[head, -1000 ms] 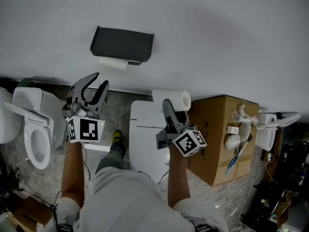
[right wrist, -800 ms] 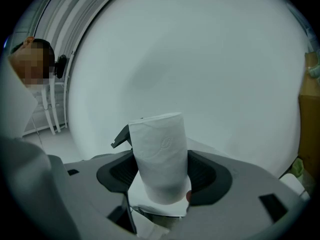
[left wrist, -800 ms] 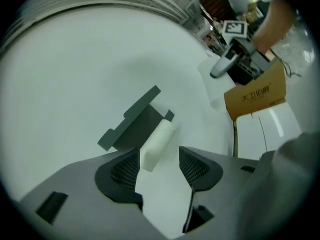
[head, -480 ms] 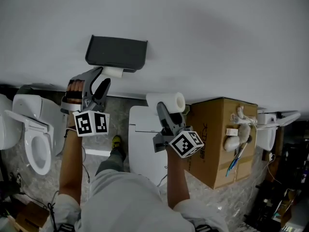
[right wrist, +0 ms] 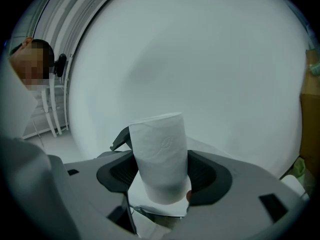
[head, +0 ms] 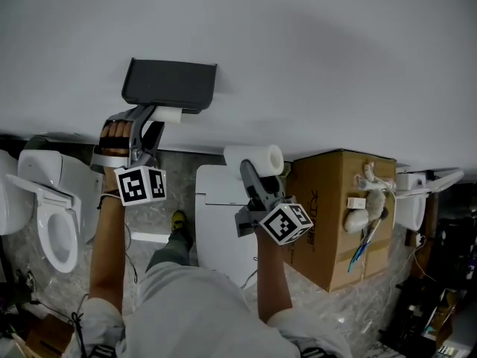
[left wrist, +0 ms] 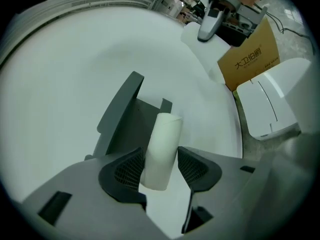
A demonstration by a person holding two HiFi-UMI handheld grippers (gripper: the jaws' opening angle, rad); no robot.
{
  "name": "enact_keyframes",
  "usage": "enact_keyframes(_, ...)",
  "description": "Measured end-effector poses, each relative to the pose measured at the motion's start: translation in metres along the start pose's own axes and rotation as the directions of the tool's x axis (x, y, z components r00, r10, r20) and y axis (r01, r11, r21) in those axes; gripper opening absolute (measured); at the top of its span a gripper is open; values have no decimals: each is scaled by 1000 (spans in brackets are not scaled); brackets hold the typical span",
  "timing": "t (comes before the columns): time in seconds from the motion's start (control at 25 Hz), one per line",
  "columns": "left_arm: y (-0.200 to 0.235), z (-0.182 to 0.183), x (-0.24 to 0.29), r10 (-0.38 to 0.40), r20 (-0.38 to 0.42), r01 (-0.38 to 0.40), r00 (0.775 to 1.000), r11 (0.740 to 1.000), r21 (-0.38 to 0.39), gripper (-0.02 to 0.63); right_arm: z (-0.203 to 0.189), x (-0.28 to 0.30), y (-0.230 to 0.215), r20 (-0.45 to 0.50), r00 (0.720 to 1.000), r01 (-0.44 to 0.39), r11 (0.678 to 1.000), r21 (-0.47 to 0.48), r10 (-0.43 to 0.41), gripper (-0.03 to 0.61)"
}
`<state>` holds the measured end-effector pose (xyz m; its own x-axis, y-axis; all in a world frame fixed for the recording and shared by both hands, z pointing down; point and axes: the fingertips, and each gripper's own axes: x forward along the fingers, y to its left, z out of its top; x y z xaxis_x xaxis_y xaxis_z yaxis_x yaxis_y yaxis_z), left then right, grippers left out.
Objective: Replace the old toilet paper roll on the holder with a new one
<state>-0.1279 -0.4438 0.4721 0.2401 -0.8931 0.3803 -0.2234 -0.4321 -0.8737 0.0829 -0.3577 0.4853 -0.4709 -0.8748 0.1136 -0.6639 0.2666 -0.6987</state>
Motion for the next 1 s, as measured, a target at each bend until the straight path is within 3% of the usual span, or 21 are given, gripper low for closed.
enact_keyframes(0.2, 2, 3, 4, 4, -5, -4, 1000, 1000, 3, 230, 3, 1, 0, -1, 1000, -10, 1000, 8, 10, 306)
enact_keyframes(0.56, -7, 37, 12, -15, 59, 13, 998, 999, 34, 219, 10, -12, -9, 20, 1000, 7, 1000, 20, -7, 307)
enact_keyframes(1.0, -25, 116, 23, -48, 227, 39, 973, 998, 47, 206, 29, -46, -29, 66, 995, 75, 997, 27, -76, 307)
